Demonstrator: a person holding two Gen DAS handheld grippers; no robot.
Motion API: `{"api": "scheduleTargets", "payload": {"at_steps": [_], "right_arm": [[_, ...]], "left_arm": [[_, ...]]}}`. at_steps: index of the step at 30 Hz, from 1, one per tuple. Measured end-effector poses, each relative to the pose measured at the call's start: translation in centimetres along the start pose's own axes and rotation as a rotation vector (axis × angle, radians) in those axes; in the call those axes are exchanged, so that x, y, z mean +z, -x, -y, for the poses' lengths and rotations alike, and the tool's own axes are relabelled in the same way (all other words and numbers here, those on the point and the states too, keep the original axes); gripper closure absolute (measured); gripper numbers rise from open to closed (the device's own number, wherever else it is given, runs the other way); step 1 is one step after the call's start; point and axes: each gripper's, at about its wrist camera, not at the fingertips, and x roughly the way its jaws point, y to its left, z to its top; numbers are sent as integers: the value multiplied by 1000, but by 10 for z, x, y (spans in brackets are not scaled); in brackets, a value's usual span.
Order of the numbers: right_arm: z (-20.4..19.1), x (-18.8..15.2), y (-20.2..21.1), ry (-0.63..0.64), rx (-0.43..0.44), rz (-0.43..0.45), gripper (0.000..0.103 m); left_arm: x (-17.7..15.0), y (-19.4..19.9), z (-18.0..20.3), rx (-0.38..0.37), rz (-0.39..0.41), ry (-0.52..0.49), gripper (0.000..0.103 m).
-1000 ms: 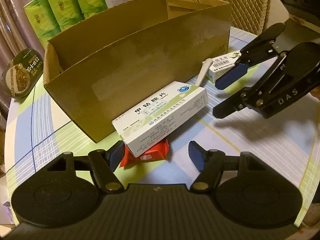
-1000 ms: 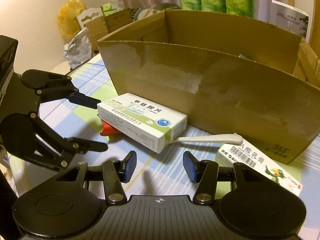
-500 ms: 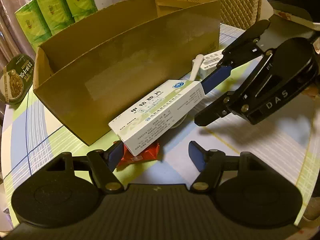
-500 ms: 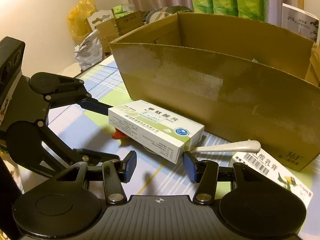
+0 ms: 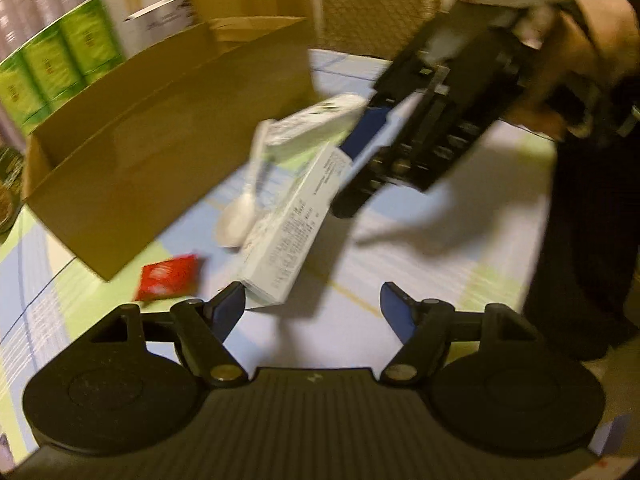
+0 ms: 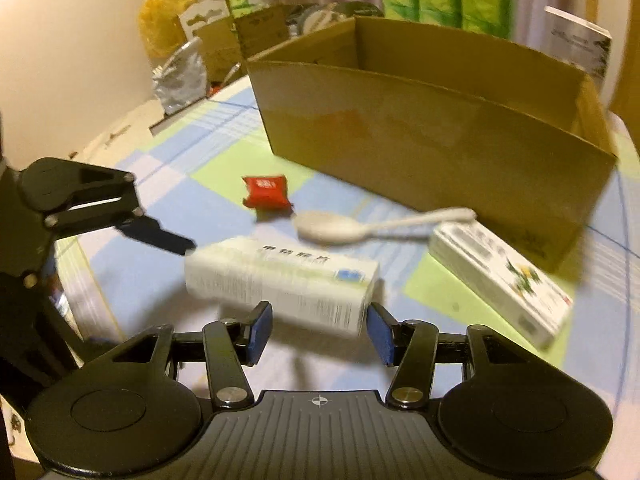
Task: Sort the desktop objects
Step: 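Close left tool on white tablet box and lift it, then close right tool on white ointment box while left tool holds tablet box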
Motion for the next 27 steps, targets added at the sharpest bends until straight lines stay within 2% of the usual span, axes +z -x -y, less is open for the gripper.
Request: {"api": "scheduleTargets", "payload": {"at_steps": [1, 2, 8, 11, 14, 17, 21, 27], "right_arm": [[1, -4, 3, -2, -17, -1, 38], [1, -7, 6, -3, -34, -4, 34], [15, -20, 16, -53, -80, -13, 34], [20, -23, 17, -66, -87, -13, 33], [26, -26, 18, -66, -99, -19, 33], [34, -27, 16, -58, -134, -28, 33], [42, -29, 16, -21, -181, -31, 33], [47, -25, 13, 99, -225, -26, 33]], "left_arm": [[0, 1, 6, -1, 0, -13, 33], [0, 2, 10, 2, 0, -22, 33], [7, -8, -5, 29, -14, 24, 32], [14, -15, -6, 35, -16, 8, 29], [26, -25, -5, 15, -23, -28, 26], [33, -43, -7, -20, -78, -40, 26], [37, -62, -10, -31, -128, -65, 26], [42, -76, -18, -78, -186, -39, 30]]}}
